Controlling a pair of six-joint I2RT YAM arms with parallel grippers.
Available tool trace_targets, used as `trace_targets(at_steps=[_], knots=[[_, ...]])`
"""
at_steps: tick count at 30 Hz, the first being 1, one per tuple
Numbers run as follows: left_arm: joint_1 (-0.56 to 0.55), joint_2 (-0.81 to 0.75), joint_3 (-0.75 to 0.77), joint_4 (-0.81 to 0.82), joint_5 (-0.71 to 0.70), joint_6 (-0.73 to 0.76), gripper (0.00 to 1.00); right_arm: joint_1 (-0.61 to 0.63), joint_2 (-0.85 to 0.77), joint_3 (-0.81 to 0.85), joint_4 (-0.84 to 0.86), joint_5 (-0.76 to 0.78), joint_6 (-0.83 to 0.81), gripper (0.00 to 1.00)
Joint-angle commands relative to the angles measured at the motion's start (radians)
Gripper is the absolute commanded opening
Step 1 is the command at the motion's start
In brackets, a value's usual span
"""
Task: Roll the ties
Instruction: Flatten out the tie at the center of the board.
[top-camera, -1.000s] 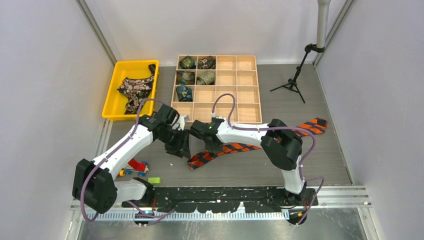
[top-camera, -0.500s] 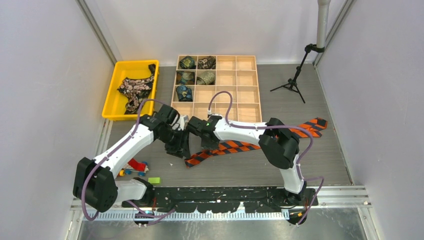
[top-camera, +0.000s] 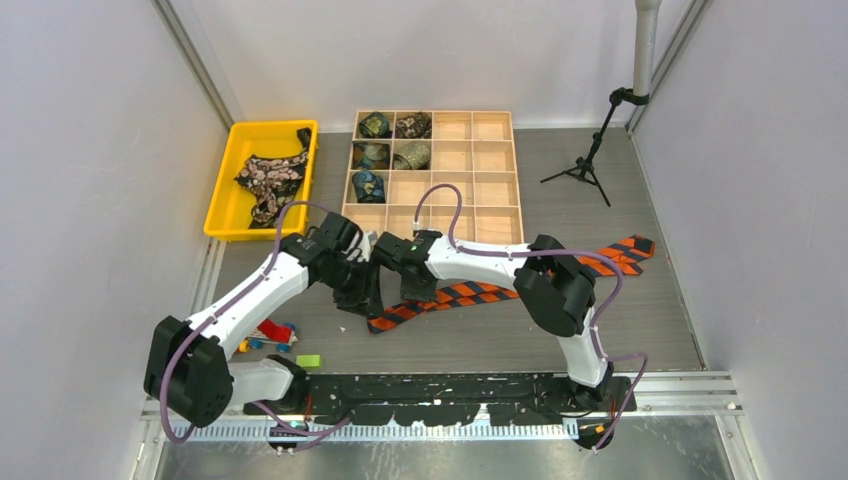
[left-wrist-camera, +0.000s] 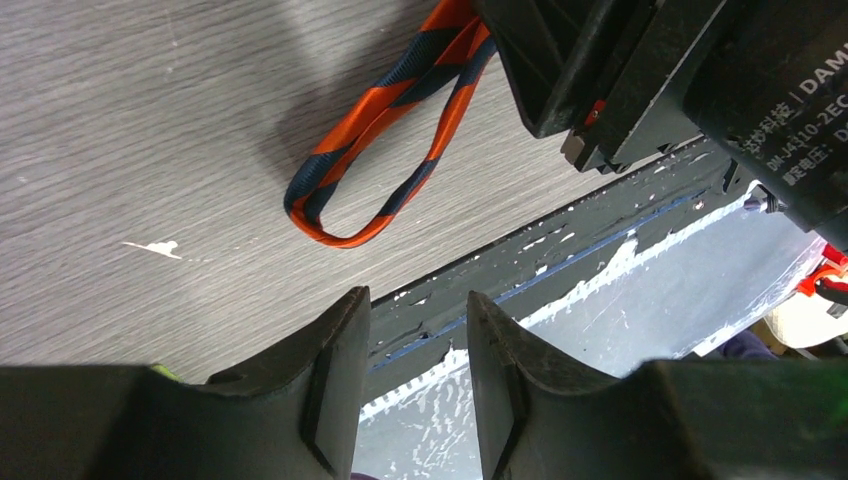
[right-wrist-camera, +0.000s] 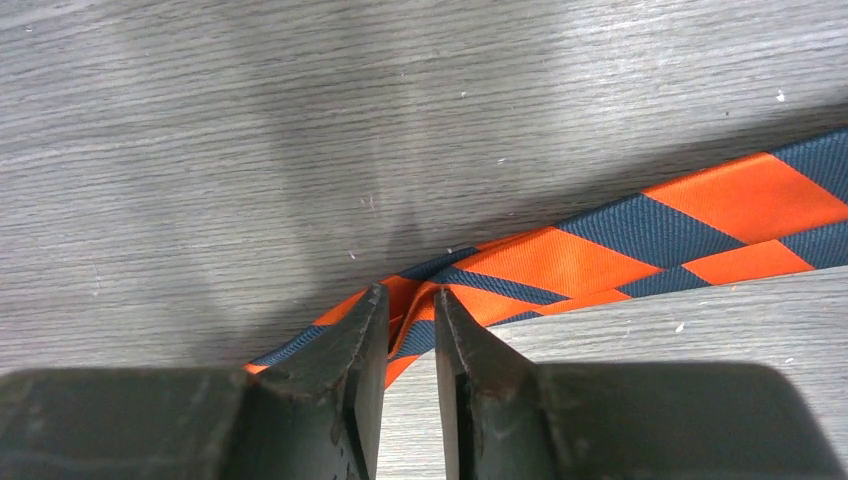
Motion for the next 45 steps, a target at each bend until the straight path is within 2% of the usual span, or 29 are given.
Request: trace_targets(at_steps=[1, 9, 24, 28, 38, 45], knots=[[-0.049, -0.004, -0.017, 0.077, -0.004, -0.055, 0.41, -0.002, -0.025, 0.008, 0.001, -0.001, -0.004, 0.30], [-0.144, 0.042, -0.038, 0.162, -0.069, -0.131, 0.41, -0.025, -0.062, 0.015, -0.009, 0.003, -0.026, 0.39], [-0.150, 0.089, -0.087, 0.261, -0.177, -0.125, 0.39, -0.065, -0.132, 0.030, -0.024, 0.008, -0.071, 0.53], [-0.150, 0.084, -0.103, 0.286, -0.177, -0.144, 0.38, -0.095, -0.167, 0.005, -0.024, 0.010, -0.084, 0.54], [-0.150, -0.087, -0.120, 0.254, -0.210, -0.160, 0.37, -0.138, -0.261, -0.062, -0.023, 0.042, -0.123, 0.55], [-0.165, -0.058, -0.174, 0.309, -0.164, -0.192, 0.36, -0.163, -0.347, -0.120, -0.011, 0.062, -0.132, 0.55]])
